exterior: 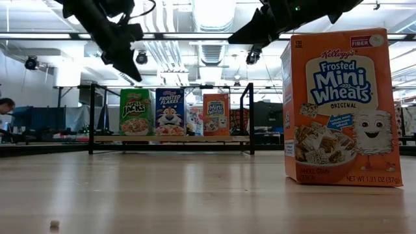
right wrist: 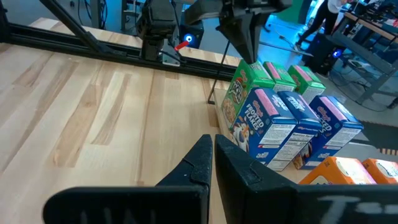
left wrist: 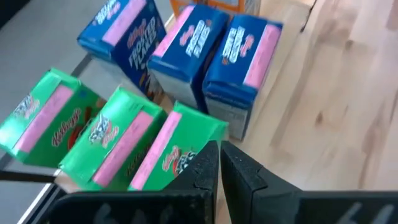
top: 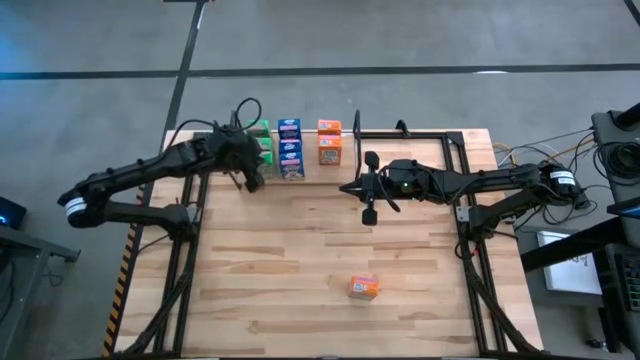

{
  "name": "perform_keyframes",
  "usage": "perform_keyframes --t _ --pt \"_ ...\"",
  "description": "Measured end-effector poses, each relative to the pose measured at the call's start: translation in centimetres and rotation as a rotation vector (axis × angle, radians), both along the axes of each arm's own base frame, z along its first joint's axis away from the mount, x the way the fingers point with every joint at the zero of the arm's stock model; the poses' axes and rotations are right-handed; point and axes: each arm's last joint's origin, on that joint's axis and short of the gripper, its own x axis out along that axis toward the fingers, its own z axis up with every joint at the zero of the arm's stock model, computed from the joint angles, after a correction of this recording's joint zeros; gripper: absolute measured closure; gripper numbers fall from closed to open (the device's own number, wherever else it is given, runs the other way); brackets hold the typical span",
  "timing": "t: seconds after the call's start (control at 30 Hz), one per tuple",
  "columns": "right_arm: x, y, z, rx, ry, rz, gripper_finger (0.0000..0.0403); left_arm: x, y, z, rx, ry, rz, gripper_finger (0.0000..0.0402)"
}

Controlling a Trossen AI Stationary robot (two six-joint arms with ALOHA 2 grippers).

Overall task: Stack cereal on shelf
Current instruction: Put the green cereal box on the shelf aligned with the other green cereal box

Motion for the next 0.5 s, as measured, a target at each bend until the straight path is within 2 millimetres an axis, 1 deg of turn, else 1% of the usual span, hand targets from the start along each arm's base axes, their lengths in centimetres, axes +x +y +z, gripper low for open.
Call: perform_keyframes --t 0.27,0.5 --pt "0.0 0.0 0.0 -0.006 0.001 0.002 0.0394 0.11 0.38 -0.56 0.021 0.05 0.099 0.0402" --pt "0.0 0.0 0.0 -0.006 0.001 0.002 0.0394 0.3 0.48 -1.08 -0.005 0.077 0.114 0.0401"
